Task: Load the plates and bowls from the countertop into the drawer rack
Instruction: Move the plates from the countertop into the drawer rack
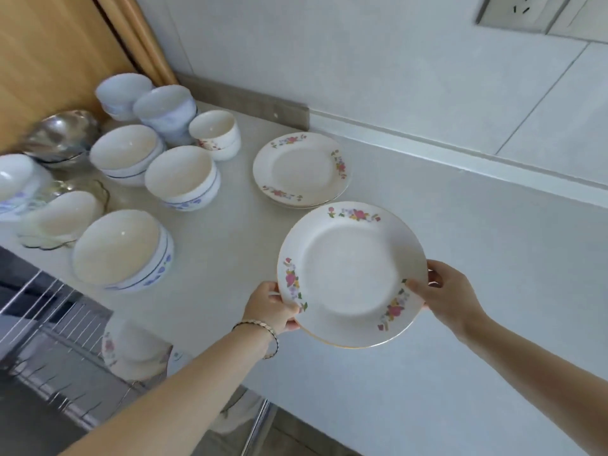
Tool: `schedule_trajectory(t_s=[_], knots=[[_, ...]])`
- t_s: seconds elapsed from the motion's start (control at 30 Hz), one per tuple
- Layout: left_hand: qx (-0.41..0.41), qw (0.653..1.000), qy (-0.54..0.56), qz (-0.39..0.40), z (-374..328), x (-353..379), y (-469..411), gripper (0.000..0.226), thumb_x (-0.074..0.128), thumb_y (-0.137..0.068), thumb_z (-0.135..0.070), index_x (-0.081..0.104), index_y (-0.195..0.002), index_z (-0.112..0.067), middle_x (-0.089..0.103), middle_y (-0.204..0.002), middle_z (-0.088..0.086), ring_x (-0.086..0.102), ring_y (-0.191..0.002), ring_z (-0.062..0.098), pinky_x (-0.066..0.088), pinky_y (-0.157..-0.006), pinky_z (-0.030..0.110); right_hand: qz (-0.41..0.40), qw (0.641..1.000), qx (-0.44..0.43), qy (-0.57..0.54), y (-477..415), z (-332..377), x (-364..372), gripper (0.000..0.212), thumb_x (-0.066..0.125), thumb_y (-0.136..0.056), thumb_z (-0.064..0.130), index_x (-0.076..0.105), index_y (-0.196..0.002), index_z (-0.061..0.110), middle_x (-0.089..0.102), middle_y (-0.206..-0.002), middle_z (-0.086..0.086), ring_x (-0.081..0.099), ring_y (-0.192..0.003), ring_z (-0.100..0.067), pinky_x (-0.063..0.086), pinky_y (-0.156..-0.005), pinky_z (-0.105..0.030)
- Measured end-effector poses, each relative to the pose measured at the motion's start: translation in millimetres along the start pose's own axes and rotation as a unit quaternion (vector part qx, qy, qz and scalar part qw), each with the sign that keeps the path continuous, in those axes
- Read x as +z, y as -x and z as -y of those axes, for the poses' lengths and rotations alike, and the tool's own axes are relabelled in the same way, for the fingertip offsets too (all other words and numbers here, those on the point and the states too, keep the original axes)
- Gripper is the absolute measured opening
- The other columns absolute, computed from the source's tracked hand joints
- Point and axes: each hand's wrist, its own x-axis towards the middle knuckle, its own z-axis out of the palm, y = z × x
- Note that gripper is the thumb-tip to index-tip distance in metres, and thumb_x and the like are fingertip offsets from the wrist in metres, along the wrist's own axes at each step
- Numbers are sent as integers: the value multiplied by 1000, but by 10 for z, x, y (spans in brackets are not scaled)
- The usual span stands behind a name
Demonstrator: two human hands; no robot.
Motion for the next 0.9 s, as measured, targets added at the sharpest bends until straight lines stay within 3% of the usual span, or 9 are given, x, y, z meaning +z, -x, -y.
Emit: schedule_trajectory(t_s=[0.2, 0.27, 0.33, 0.4, 0.47, 0.5, 0.63, 0.77, 0.9], knots=[[12, 1000, 12, 2, 500, -1422, 630, 36, 55, -82, 18, 51, -116, 3, 57, -120, 24, 59, -106, 40, 52, -83, 46, 34, 999, -7, 9, 1126, 277, 988, 20, 62, -83, 6, 65, -102, 8, 68, -89, -13, 62, -78, -30, 55, -81, -47], [30, 999, -4, 10, 653, -1916, 857, 20, 54, -83, 17, 56, -96, 1, 59, -115, 22, 60, -99, 36, 52, -81, 43, 42, 999, 4, -8, 1523, 349, 1341, 22, 60, -84, 2, 65, -105, 3, 68, -92, -16, 62, -82, -29, 55, -72, -39], [35, 999, -16, 11, 805, -2382, 1007, 20, 55, -83, 16, 57, -80, -3, 62, -109, 20, 61, -98, 35, 53, -82, 43, 46, 998, 22, -29, 1900, 429, 1676, 24, 58, -84, 0, 64, -108, 1, 67, -93, -14, 62, -84, -28, 52, -72, -34], [23, 1000, -14, 14, 947, -2788, 1101, 18, 55, -82, 15, 60, -93, 2, 62, -115, 22, 61, -101, 37, 54, -81, 42, 56, 997, 37, -36, 2221, 493, 1967, 24, 58, -85, -1, 64, -107, 0, 67, -94, -15, 63, -84, -27, 53, -73, -34], [10, 1000, -24, 8, 1077, -3123, 1125, 32, 56, -82, 16, 57, -111, 4, 61, -118, 22, 61, -96, 34, 54, -78, 40, 64, 996, 48, -46, 2471, 528, 2225, 21, 58, -85, -1, 63, -106, 1, 67, -96, -16, 64, -85, -28, 53, -73, -34], [4, 999, -33, 12, 1133, -3267, 1118, 32, 56, -82, 16, 57, -111, 4, 60, -117, 21, 61, -94, 32, 55, -77, 39, 66, 995, 54, -50, 2567, 532, 2348, 19, 58, -86, -2, 62, -104, 2, 67, -95, -15, 64, -85, -28, 53, -74, -34], [-25, 996, -80, 39, 1297, -3671, 960, 23, 54, -82, 18, 57, -81, -5, 64, -94, 14, 64, -84, 27, 55, -72, 38, 67, 993, 76, -66, 2777, 433, 2797, 15, 57, -86, -3, 61, -95, 9, 66, -83, -6, 65, -76, -22, 56, -78, -36], [-55, 989, -130, 45, 1413, -3915, 734, 24, 54, -82, 18, 57, -80, -6, 66, -80, 11, 66, -70, 21, 58, -62, 35, 66, 989, 112, -66, 2810, 267, 3203, 10, 56, -86, 0, 62, -86, 7, 70, -95, -17, 68, -90, -32, 57, -83, -43], [-91, 981, -165, 45, 1406, -4115, 517, 24, 52, -83, 18, 53, -81, -5, 65, -79, 13, 65, -71, 24, 58, -68, 39, 78, 984, 146, -65, 2730, 212, 3572, 20, 57, -85, 3, 64, -103, -1, 70, -100, -18, 69, -90, -34, 58, -83, -45]])
